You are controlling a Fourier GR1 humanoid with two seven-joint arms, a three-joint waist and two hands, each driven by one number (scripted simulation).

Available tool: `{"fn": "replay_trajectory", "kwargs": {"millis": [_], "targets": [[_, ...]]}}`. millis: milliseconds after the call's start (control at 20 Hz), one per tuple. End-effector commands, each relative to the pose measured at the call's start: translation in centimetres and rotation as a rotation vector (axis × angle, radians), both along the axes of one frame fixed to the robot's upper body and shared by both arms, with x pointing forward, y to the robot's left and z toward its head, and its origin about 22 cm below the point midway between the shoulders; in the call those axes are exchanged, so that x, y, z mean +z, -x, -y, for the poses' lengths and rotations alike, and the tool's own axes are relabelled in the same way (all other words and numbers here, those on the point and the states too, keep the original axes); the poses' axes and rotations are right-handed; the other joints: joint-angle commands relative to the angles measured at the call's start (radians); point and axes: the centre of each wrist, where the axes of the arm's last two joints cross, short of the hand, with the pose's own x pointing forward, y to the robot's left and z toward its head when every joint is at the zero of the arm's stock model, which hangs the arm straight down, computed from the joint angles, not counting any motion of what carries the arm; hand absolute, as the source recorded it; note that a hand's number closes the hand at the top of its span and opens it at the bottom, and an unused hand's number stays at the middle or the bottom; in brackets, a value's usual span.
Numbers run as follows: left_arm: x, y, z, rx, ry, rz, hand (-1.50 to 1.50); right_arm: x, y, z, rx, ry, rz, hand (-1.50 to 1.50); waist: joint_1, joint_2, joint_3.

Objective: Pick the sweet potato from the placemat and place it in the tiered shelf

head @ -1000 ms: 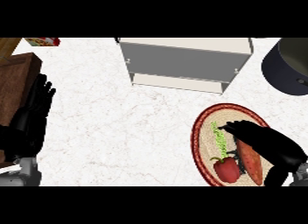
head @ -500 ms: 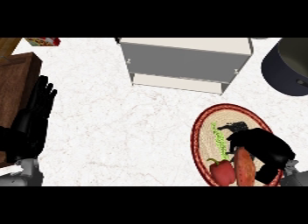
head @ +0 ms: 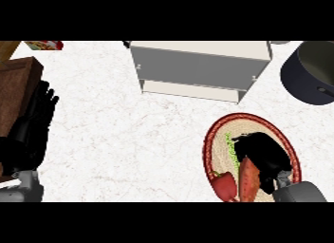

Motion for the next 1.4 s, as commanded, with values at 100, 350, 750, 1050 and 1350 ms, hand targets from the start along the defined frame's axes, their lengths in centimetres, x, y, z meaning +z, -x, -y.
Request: {"fn": "replay_trajectory", "kwargs": {"millis": [100,350,750,1050,1350], "targets": [[-0.2,-0.4,0.1,0.002,0.007,-0.003,0.0,-0.1,0.5,-7.8,-0.369,-0.081,0.002,1.5,0.003,0.012,0.019],[0.2,-0.7,1.0,-0.037,0.001,0.01,0.0,2.8,0.8,-11.5,-0.479,-0.211,0.034,1.5,0.039,0.012,0.023],[-0.1,-0.9,1.3,-0.037,0.009,0.015,0.0,12.4,1.9,-17.6,-0.625,-0.591,0.293,1.5,0.052,0.004,0.019],[-0.4,-1.2,1.2,-0.03,0.004,-0.01,0.0,17.1,3.0,-20.7,-0.77,-0.635,0.483,1.5,0.027,0.0,0.017],[-0.5,-1.7,0.6,-0.018,-0.007,0.007,0.0,20.5,0.8,-21.5,-0.828,-0.55,0.573,1.5,0.018,0.007,0.017]]}}
